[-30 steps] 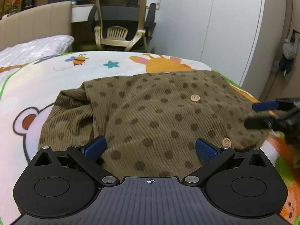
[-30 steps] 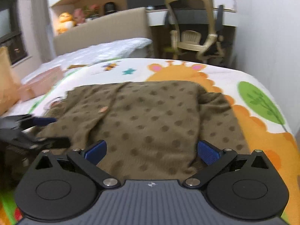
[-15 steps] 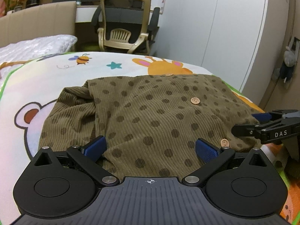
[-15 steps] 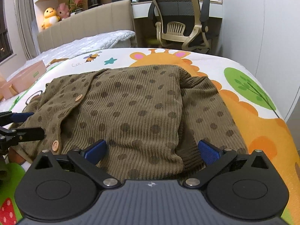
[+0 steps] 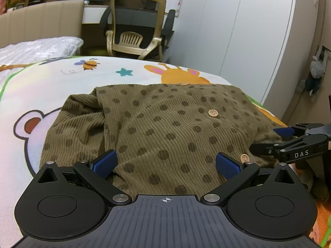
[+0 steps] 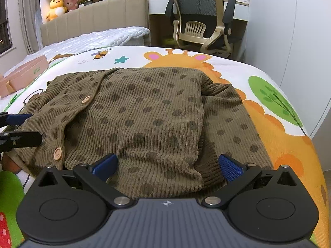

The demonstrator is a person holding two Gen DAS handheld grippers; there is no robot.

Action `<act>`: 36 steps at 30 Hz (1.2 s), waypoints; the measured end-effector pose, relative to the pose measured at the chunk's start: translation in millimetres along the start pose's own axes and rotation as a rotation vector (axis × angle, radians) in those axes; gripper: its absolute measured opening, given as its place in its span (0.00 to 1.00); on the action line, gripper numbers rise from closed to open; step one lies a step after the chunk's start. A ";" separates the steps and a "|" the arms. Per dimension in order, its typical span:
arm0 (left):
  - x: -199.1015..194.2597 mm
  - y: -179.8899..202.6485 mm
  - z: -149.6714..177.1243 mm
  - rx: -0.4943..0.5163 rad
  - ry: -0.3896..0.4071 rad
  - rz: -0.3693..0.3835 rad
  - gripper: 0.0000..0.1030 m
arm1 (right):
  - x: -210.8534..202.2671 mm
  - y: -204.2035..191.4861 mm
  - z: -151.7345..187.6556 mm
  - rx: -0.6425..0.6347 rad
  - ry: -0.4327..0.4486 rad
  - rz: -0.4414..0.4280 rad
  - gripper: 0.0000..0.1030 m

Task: Fold clothes
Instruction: 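Press the folded polka-dot garment flat with both open grippers, then move the left gripper to the garment's edge while the right gripper approaches it too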

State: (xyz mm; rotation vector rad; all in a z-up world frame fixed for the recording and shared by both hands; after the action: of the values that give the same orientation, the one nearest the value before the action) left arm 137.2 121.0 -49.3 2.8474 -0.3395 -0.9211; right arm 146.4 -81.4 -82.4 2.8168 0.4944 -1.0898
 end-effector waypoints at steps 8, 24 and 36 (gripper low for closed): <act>-0.6 -2.0 0.3 -0.014 0.003 0.017 1.00 | 0.0 1.0 -0.1 0.006 0.004 -0.003 1.00; -2.8 -5.9 0.5 -0.045 0.017 0.038 1.00 | -0.9 1.3 0.2 0.009 0.006 -0.005 1.00; -32.9 -12.6 7.8 -0.108 -0.028 -0.029 1.00 | -39.3 -24.4 16.8 -0.128 0.038 -0.007 1.00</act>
State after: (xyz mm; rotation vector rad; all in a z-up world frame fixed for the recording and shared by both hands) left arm 108.7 141.0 -39.5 2.7506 -0.2437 -0.9557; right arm 100.3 -72.1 -67.7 2.7308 0.5566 -0.9706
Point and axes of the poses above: each gripper's, at about its wrist camera, not at the fingertips, and x roughly the way its jaws point, y to its right, z to its underside, the point moved 2 cm from there along x, roughly the way its jaws point
